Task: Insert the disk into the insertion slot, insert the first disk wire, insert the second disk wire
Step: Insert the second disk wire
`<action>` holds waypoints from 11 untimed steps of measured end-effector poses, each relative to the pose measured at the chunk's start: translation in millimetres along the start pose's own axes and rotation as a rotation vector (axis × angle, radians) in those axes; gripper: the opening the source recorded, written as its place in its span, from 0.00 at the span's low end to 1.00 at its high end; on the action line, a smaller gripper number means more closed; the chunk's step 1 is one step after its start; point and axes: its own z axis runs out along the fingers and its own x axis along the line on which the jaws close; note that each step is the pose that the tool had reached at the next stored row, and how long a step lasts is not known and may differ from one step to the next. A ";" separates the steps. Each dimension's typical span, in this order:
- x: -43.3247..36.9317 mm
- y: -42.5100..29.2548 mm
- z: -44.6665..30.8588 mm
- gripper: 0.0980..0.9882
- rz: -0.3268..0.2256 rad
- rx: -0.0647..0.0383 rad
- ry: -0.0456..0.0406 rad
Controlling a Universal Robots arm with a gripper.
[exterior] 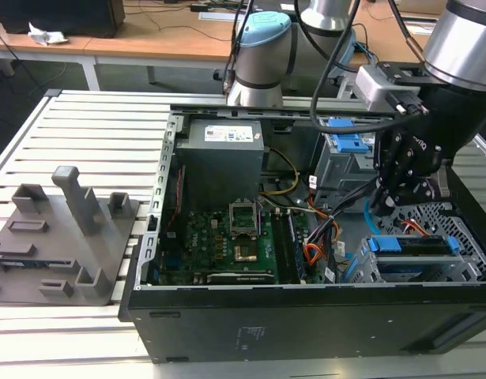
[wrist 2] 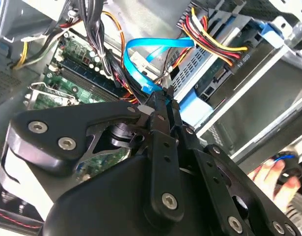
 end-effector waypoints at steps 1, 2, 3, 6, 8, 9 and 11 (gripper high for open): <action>0.0 0.0 0.1 0.07 0.033 -0.001 -0.0012; 0.0 0.0 0.0 0.07 0.060 -0.002 -0.0020; 0.1 0.0 0.0 0.07 0.074 -0.002 -0.0085; 0.0 0.0 0.0 0.07 0.083 -0.002 -0.0415; 0.2 0.1 -3.6 0.07 0.083 -0.002 -0.0424; 0.3 0.3 -9.1 0.07 0.083 -0.002 -0.0418; 6.5 0.5 -10.2 0.07 0.083 -0.003 -0.0426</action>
